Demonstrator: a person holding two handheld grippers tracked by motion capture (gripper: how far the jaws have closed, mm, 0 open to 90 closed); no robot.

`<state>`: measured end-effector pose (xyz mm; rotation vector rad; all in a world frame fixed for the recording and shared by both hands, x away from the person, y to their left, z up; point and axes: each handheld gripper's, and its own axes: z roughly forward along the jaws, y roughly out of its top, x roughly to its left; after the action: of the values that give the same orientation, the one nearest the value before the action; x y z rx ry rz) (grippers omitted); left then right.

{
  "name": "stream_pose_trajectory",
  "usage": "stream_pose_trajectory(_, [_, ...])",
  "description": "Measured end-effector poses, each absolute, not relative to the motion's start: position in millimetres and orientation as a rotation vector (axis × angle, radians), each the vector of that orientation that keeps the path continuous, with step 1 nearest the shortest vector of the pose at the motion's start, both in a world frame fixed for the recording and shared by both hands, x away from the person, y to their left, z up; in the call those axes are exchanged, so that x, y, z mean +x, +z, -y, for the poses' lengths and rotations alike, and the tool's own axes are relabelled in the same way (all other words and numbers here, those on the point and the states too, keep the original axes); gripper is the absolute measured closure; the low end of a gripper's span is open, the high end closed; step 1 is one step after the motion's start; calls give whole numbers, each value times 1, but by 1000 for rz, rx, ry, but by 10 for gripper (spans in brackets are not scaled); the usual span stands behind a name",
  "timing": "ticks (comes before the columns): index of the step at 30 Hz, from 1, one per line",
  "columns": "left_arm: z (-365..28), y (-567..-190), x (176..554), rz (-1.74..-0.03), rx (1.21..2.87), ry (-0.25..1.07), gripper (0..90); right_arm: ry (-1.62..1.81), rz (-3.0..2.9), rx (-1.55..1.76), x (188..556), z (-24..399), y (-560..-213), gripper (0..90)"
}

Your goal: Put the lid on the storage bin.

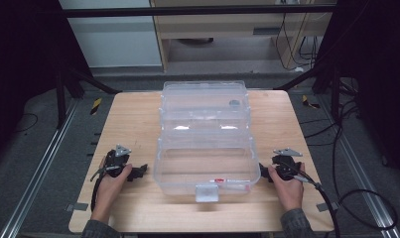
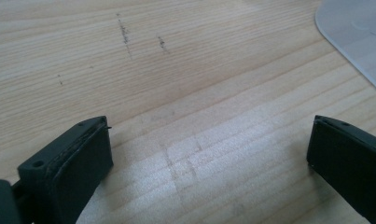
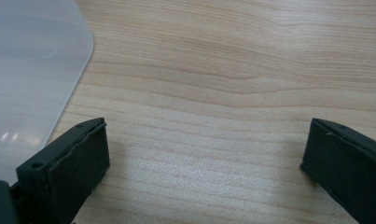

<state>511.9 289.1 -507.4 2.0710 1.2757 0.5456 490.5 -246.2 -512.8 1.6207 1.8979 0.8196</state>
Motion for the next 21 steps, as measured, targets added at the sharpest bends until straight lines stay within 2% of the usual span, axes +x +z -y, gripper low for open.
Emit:
stream_pose_trajectory(3, [-289,-507,511,-1272,2075,542,0,821,-1899,1619,490,246,-513,8])
stream_pose_trajectory(6, [-289,-503,507,-1245,2072,545,38,844,-1905,1595,489,246,-512,89])
stream_pose_trajectory(9, [-290,-494,502,-1231,2036,534,39,839,-1914,1555,486,246,-509,122])
stream_pose_trajectory(12, [-293,-467,497,-1177,1926,496,41,791,-1948,1439,480,251,-490,121])
stream_pose_trajectory(17, [-293,-440,489,-1125,1925,472,39,728,-2016,1352,473,259,-458,122])
stream_pose_trajectory(18, [-290,-426,485,-1101,1971,499,39,735,-2040,1329,471,263,-438,124])
stream_pose_trajectory(21, [-287,-417,482,-1078,2016,532,39,749,-2054,1318,471,264,-423,126])
